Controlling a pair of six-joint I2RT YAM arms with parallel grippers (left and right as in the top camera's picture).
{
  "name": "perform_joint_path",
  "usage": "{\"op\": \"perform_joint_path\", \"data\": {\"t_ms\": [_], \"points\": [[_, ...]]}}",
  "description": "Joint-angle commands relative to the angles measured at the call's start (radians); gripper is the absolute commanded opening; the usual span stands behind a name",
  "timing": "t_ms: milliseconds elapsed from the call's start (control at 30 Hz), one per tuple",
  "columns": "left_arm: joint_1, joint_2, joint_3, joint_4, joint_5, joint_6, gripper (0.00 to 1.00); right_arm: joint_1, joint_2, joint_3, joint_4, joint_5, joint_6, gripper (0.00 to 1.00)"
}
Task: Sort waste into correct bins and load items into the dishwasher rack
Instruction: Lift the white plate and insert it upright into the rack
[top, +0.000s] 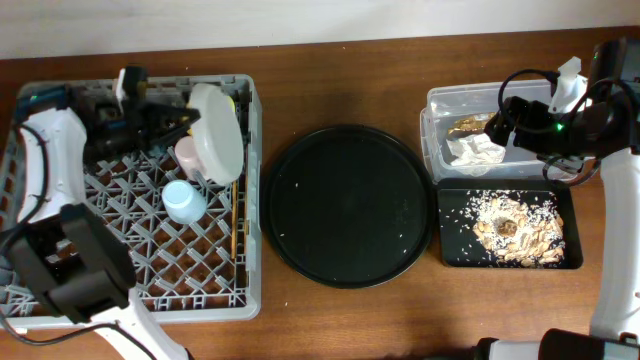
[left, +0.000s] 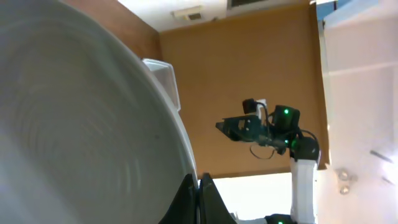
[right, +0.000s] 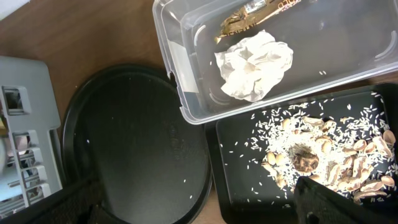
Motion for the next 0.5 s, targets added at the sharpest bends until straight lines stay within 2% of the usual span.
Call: {"op": "perform_joint_path", "data": {"t_ms": [0, 200, 300, 467], "points": [[0.018, -0.009, -0.022, 0.01, -0.025, 0.045, 0.0, -0.004, 0.0, 0.012, 0.0, 0.005, 0.005, 0.99], [0.014, -0.009, -0.022, 0.035, -0.03, 0.045, 0.01, -0.004, 0.0, 0.012, 0.0, 0.005, 0.005, 0.99], [-0.017, -0.009, -0.023, 0.053, -0.089, 0.045, 0.04, -0.004, 0.0, 0.012, 0.0, 0.005, 0.005, 0.99], [-0.064, -0.009, -0.023, 0.093, -0.082, 0.044, 0.03, -0.004, 0.0, 0.012, 0.0, 0.005, 0.005, 0.99]]}}
